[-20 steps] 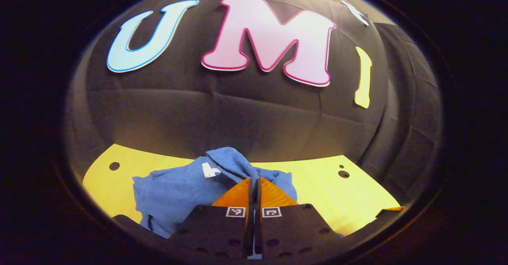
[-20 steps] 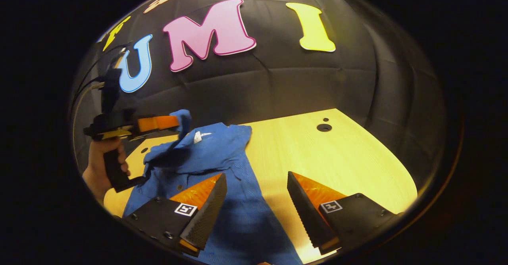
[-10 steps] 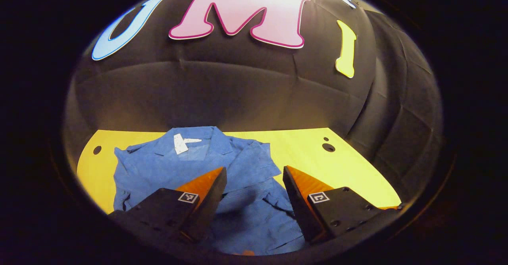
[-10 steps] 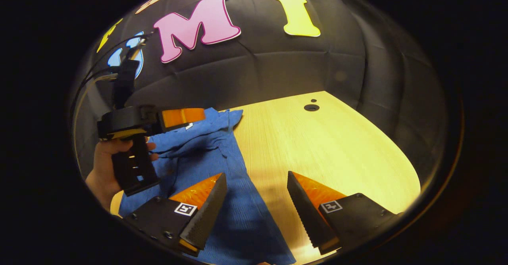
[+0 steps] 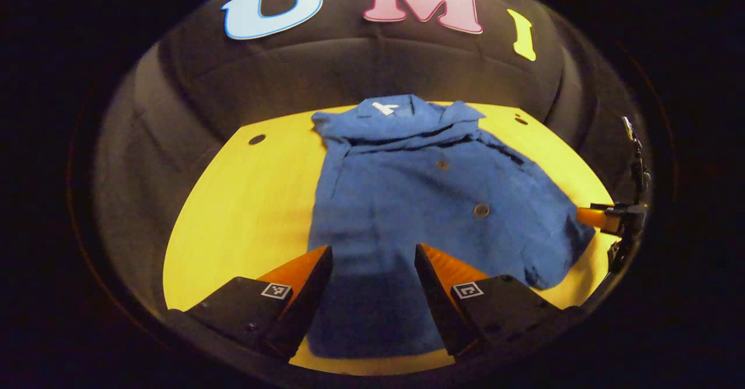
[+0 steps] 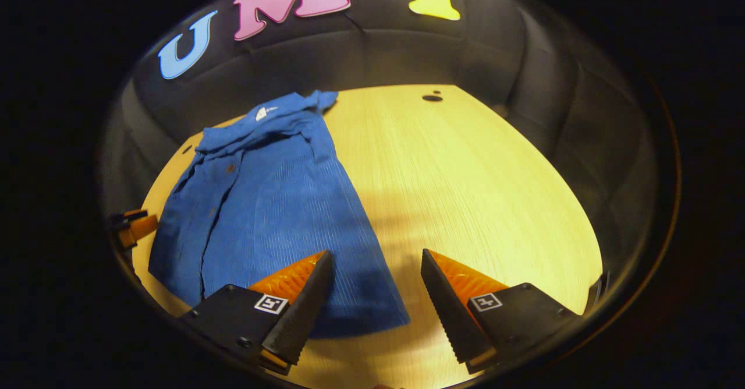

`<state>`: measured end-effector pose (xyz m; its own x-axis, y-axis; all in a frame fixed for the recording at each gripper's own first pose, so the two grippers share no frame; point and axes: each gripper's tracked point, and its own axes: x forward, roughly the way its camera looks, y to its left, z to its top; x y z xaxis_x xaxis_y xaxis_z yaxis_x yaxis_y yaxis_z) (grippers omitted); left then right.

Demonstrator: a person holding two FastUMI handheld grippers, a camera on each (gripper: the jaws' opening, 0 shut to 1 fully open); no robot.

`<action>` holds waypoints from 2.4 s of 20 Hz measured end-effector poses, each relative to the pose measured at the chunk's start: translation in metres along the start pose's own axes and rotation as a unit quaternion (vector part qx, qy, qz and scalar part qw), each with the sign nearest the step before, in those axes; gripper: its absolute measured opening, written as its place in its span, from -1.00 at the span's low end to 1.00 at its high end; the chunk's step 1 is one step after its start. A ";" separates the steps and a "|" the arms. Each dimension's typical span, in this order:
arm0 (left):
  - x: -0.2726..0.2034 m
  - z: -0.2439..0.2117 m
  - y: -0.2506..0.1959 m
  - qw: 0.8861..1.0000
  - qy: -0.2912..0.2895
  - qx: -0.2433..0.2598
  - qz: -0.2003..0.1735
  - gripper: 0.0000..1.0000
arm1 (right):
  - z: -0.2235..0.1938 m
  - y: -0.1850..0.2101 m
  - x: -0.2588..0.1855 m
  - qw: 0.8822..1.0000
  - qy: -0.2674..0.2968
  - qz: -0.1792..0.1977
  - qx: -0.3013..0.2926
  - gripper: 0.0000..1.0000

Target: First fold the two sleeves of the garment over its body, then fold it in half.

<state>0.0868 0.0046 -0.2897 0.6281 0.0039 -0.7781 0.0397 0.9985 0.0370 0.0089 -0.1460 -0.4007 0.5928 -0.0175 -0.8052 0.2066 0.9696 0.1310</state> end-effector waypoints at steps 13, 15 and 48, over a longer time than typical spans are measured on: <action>-0.007 -0.077 -0.006 0.995 0.072 -0.063 0.006 0.56 | -0.037 0.014 -0.011 0.998 0.050 -0.030 -0.012 0.69; -0.005 -0.067 -0.013 0.994 0.068 -0.086 0.009 0.13 | -0.036 0.023 -0.010 0.998 0.054 -0.022 -0.010 0.02; 0.080 0.300 0.031 0.961 -0.245 -0.116 -0.055 -1.00 | 0.336 0.146 0.071 0.959 -0.256 0.108 -0.059 -0.98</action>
<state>0.3715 0.0196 -0.1621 0.9229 -0.0716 -0.3784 -0.0115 0.9770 -0.2128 0.3428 -0.0881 -0.2439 0.9225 0.0986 -0.3731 -0.0358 0.9845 0.1716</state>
